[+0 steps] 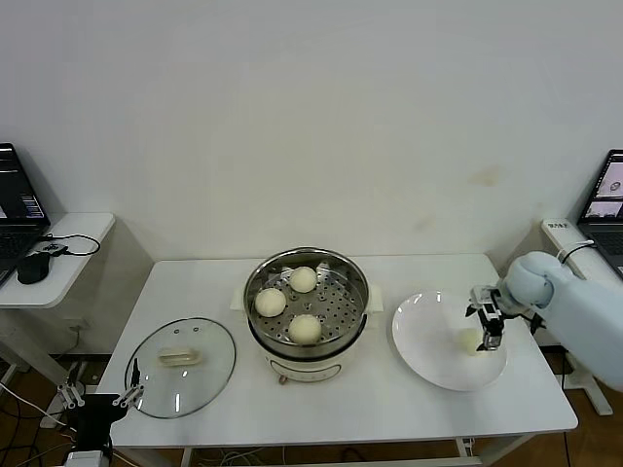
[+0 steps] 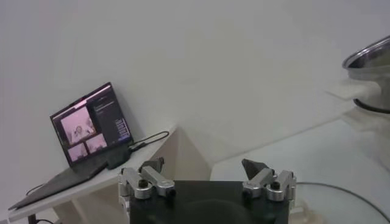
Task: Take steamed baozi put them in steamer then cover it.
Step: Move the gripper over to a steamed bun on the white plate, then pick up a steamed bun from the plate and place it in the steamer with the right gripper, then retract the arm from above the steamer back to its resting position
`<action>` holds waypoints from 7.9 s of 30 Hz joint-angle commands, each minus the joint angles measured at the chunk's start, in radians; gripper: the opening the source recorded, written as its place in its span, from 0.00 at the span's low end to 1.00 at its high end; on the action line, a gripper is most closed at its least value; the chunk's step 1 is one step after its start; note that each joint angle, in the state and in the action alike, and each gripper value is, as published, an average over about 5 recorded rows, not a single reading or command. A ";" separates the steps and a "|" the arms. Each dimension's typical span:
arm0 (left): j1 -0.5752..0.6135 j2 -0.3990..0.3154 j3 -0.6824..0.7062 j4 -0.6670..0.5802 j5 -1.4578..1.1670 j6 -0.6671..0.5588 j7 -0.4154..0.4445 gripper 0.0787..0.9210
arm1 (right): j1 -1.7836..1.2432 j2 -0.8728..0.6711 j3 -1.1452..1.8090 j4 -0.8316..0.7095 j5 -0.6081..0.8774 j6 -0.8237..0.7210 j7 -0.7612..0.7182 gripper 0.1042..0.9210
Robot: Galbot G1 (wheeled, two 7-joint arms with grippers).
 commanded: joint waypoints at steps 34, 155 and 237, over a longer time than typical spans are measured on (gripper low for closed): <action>0.003 -0.004 -0.001 -0.001 -0.001 -0.004 -0.005 0.88 | -0.009 0.040 0.045 -0.065 -0.053 0.007 0.005 0.63; -0.089 0.043 0.055 0.206 0.600 -0.126 0.042 0.88 | -1.343 0.659 1.336 0.692 0.417 0.357 1.002 0.88; -0.495 0.105 0.175 0.645 1.158 -0.170 -0.016 0.19 | -1.510 0.790 1.530 0.730 0.349 0.445 1.057 0.88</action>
